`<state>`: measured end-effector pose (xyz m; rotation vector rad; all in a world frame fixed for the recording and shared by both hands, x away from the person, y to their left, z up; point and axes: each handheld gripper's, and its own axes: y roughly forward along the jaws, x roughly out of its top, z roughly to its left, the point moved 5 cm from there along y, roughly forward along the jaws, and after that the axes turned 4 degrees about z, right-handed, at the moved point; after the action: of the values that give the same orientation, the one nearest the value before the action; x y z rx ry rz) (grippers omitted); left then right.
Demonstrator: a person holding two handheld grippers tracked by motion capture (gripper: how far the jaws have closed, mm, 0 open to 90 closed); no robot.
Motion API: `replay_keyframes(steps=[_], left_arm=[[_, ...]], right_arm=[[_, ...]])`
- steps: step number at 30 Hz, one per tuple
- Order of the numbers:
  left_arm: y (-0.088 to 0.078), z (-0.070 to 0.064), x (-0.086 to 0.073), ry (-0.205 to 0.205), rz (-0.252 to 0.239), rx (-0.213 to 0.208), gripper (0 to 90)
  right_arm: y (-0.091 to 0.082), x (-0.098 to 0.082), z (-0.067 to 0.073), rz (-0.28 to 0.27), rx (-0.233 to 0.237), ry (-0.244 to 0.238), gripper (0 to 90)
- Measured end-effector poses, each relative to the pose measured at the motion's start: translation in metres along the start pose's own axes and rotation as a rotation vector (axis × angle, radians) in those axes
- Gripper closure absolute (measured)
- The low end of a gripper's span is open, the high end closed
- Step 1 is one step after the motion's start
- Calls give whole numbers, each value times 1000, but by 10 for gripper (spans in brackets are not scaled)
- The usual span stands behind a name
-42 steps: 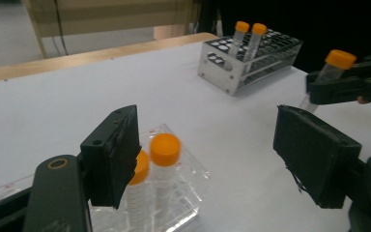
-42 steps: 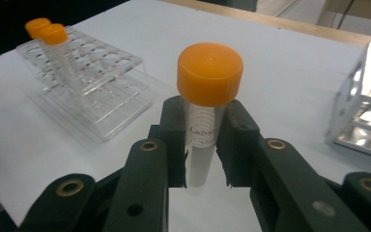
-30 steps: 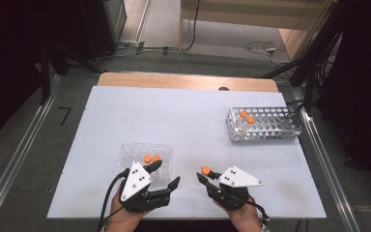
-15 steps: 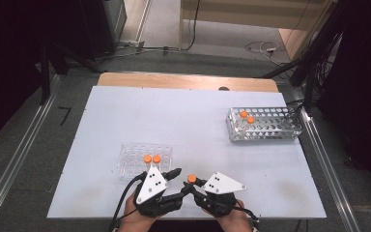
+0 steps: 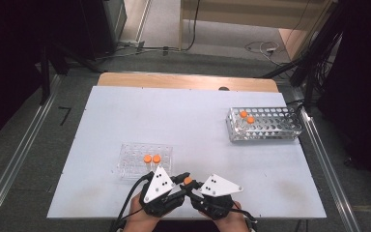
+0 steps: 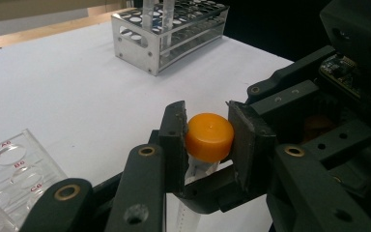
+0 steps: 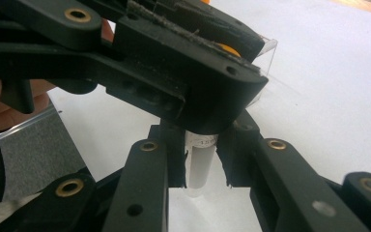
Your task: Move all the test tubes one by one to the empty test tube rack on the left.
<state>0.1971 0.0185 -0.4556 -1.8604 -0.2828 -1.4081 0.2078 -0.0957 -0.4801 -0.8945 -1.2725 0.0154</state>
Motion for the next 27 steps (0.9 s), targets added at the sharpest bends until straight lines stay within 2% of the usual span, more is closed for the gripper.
replay_keyframes(steps=[8,10,13,15,17,21,27], left_arm=[[-1,1,0,-8,1,-8,697],[0,0,0,-9,4,-14,697],[0,0,0,-8,7,-15,698],[-1,1,0,-11,7,-17,698],[-4,2,1,-15,5,-16,698],[-10,6,2,-27,-1,-15,698],[-22,14,4,-51,-11,-6,698]], right_arm=[[0,0,0,3,7,4,708],[0,0,0,1,11,8,663],[1,0,-1,9,27,5,514],[2,0,-1,18,35,5,455],[2,0,-1,23,48,2,360],[1,-1,-3,34,54,7,290],[-3,-2,-9,32,40,25,255]])
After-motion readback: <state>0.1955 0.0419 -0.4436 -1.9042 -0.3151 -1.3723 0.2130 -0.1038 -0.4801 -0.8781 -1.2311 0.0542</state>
